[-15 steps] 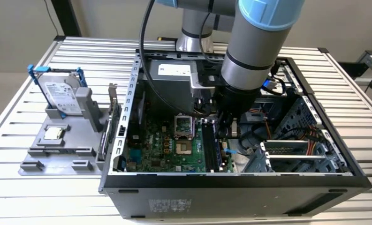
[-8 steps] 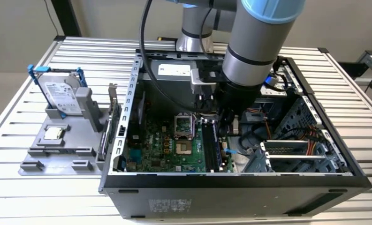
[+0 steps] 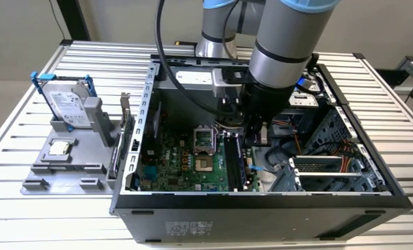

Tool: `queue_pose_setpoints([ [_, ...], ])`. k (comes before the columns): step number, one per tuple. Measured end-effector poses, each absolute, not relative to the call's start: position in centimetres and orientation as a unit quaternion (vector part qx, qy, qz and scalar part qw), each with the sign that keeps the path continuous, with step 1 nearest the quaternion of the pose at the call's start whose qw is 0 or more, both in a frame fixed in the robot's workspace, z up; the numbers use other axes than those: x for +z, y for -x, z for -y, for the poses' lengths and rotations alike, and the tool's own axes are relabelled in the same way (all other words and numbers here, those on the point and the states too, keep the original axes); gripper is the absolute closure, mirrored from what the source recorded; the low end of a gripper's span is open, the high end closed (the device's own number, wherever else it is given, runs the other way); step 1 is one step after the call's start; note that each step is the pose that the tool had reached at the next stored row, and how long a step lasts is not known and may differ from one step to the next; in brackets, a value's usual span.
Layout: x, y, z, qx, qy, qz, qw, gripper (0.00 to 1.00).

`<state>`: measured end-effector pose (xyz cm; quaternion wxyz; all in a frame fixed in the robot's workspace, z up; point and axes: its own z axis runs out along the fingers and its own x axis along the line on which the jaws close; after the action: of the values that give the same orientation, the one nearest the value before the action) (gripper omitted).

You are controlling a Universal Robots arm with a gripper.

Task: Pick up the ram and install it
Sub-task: 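Press down the ram until it locks into place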

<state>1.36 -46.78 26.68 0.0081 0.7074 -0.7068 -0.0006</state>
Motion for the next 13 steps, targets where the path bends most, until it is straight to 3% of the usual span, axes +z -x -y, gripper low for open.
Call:
queue_pose_setpoints([
  [13,28.7,-1.4,46.8,0.000,-0.707,0.707,0.009,1.00],
])
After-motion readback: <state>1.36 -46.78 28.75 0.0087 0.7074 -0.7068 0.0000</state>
